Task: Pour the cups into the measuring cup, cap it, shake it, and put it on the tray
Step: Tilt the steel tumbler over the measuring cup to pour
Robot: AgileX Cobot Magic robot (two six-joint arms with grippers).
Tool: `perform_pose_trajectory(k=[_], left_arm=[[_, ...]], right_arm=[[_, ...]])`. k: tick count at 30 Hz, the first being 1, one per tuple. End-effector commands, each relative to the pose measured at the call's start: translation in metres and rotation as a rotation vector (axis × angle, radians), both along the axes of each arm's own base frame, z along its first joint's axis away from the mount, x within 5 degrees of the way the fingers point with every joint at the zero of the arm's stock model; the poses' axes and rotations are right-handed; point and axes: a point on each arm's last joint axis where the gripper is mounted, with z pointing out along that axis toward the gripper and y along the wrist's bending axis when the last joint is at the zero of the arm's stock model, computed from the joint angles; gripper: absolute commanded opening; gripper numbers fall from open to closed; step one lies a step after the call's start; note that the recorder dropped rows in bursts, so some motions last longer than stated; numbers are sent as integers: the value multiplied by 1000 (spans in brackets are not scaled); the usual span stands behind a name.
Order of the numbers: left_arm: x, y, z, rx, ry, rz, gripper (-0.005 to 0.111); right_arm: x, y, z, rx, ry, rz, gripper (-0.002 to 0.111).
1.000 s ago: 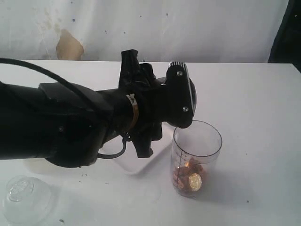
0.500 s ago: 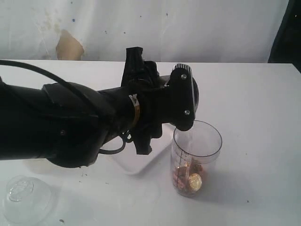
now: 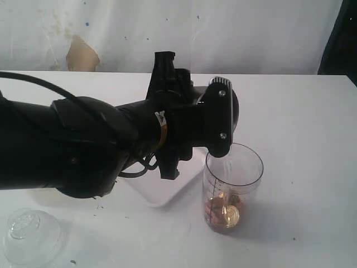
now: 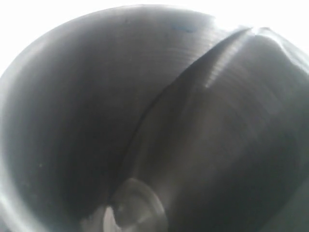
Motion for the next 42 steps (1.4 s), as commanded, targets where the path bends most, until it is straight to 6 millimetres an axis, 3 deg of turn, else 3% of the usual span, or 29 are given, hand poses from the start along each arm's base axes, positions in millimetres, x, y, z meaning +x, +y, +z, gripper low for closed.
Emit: perform_pose_trajectory(k=[1,32,42], left_arm=[[0,-1,10,-5,-51,-16,0],[1,-1,15,26,-118,-29,0],[0,-3,14,-143,-18,24,0]], right_arm=[[0,0,1,-5,-14,5,0],[0,0,1,-5,-16,5,0],[0,0,1,-3,-14,5,0]])
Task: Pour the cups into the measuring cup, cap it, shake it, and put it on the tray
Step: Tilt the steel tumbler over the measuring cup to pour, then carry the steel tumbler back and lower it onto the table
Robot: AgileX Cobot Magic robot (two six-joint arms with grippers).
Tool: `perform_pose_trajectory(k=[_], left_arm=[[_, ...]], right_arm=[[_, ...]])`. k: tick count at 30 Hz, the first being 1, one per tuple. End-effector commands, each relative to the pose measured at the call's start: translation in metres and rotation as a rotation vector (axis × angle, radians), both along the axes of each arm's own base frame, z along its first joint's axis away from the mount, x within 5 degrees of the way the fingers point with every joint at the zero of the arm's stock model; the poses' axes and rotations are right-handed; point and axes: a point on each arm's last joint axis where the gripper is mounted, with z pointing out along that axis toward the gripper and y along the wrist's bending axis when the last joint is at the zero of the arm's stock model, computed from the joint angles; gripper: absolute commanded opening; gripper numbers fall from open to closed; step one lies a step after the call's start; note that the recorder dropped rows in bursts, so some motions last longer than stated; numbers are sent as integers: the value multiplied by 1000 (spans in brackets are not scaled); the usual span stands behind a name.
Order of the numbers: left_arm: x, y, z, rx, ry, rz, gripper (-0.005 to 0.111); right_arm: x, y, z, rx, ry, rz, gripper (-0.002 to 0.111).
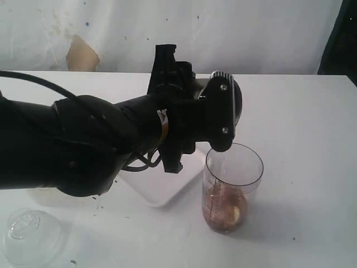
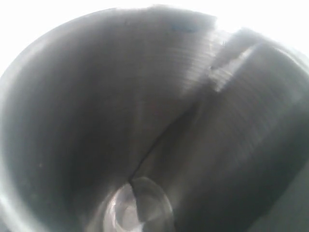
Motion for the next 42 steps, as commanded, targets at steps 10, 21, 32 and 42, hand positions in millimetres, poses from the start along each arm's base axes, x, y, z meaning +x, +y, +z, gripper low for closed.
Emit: perform_pose_trajectory(k=[10,21,32,42], left_arm=[[6,2,7,-474,296,144,0],[65,39,24,-791,606,166,0],[123,33,-2,-952,732,291,0],[180,4,-39,-1059,774,371,0]], right_arm=[[0,0,1,-3,-16,6,0],[0,0,1,-3,-16,6,0],[0,0,1,-19,-14,8,0],[0,0,1,-13,-16,7,0]])
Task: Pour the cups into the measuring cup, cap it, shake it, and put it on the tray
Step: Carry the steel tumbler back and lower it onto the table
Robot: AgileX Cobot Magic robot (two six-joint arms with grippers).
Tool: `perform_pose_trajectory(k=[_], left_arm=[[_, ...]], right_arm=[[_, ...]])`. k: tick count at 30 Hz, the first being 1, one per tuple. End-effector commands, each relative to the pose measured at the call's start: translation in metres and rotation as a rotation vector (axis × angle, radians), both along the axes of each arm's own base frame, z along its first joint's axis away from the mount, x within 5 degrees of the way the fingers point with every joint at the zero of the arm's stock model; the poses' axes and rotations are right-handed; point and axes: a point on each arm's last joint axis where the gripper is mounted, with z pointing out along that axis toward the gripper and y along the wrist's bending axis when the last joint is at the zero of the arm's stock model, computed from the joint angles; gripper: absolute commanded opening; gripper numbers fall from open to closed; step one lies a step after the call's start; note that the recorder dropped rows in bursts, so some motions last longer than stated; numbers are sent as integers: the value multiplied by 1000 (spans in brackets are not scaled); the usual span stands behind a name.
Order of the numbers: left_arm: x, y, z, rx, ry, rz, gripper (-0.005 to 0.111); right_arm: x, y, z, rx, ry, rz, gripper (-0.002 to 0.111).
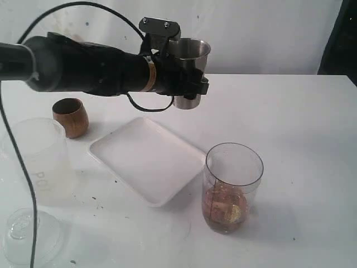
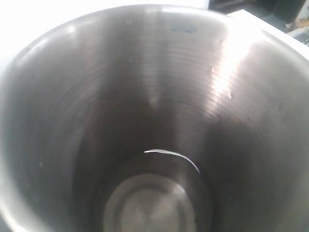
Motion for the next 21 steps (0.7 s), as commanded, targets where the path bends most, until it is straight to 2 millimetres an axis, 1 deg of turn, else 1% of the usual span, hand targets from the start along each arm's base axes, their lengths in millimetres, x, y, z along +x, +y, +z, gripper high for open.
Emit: perform_pose_trajectory(k=[1,5,8,10,17,21], left_arm=[[22,-7,-10,-42,12,33,0],[40,-14,-31,-30,9,8,0],[48,-19,-44,18,-25,-21,0],[53,-22,-50,20,-36,-23,0],[66,-30,-74,8,-25,-4,0],[68,-33,-87,5,-12,-21,0]], right_arm=[[0,0,1,-7,-16,6,0],[0,0,1,-7,-16,6,0],[0,0,1,-7,-16,6,0],[0,0,1,-6,-16,6,0],[0,0,1,-6,-16,6,0],[0,0,1,-6,-16,6,0]])
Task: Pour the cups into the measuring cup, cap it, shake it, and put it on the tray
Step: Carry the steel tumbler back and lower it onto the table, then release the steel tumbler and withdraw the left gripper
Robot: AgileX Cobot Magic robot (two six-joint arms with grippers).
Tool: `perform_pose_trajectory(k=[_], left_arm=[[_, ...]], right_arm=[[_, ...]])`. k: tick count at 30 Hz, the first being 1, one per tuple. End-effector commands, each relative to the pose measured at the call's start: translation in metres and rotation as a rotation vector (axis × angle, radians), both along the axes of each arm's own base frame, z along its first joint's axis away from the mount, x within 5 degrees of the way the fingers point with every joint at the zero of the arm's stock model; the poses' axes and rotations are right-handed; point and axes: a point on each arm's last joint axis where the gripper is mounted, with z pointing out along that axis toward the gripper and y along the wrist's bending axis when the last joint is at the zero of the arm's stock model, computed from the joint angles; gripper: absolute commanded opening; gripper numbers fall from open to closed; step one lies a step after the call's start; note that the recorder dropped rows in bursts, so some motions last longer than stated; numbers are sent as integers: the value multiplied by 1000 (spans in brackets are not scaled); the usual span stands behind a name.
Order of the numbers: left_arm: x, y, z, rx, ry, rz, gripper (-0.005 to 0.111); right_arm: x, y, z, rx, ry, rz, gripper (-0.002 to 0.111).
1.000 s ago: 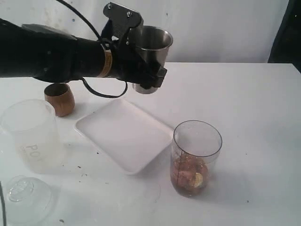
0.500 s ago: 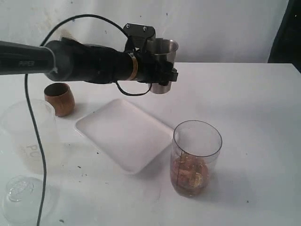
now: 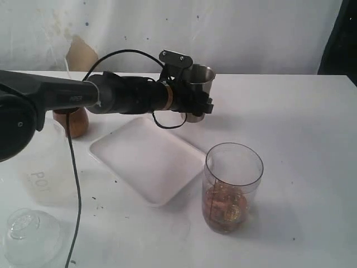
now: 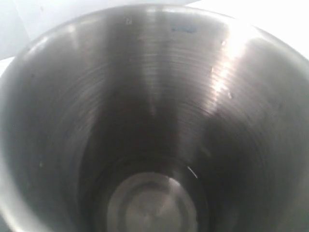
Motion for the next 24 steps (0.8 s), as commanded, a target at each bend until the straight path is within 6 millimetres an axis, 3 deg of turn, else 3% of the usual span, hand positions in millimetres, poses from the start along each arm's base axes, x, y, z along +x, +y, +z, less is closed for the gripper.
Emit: perform_pose_trajectory(k=[1,8,10,13,17,24], left_arm=[[3,-3,-5,-25,4,-11,0],[2,-3,-12,-13,17,-9,0],[2,-3,-12,-17,20,-7,5],[2,-4,-12,-23,26,-4,23],[1,-4,-8,-32,22,-6,55],[0,2,8,-68,48,64,87]], right_arm=[[0,0,1,-6,-16,6,0],[0,0,1,-6,-16,6,0],[0,0,1,-6,-16,6,0],[0,0,1,-6,-16,6,0],[0,0,1,-6,-16,6,0],[0,0,1,-5,-18,6,0]])
